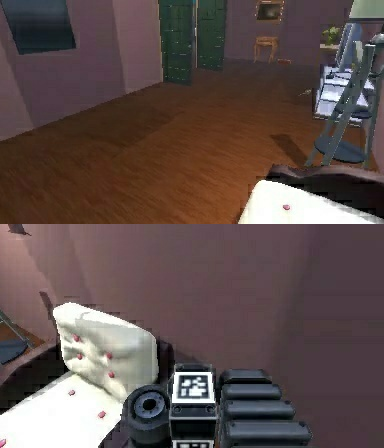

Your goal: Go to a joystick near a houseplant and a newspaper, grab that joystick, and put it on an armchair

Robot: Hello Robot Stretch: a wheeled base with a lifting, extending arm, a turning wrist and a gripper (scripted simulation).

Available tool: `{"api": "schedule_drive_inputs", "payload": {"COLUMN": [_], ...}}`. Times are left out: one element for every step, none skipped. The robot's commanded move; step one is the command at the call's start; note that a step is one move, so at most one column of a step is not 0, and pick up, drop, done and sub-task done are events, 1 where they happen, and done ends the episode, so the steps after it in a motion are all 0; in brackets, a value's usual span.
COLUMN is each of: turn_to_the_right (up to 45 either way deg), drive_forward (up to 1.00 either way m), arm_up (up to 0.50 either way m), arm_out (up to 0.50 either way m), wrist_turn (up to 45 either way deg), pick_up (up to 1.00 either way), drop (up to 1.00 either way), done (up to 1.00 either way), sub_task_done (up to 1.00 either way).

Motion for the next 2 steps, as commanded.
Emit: {"api": "schedule_drive_inputs", "payload": {"turn_to_the_right": [-15.0, -3.0], "drive_forward": [0.00, 0.00], "arm_up": [0.00, 0.00], "arm_out": [0.00, 0.00], "wrist_turn": [0.0, 0.0], "pick_up": [0.00, 0.00], "drop": [0.00, 0.00], "done": [0.00, 0.00], "sub_task_done": [0.00, 0.00]}}
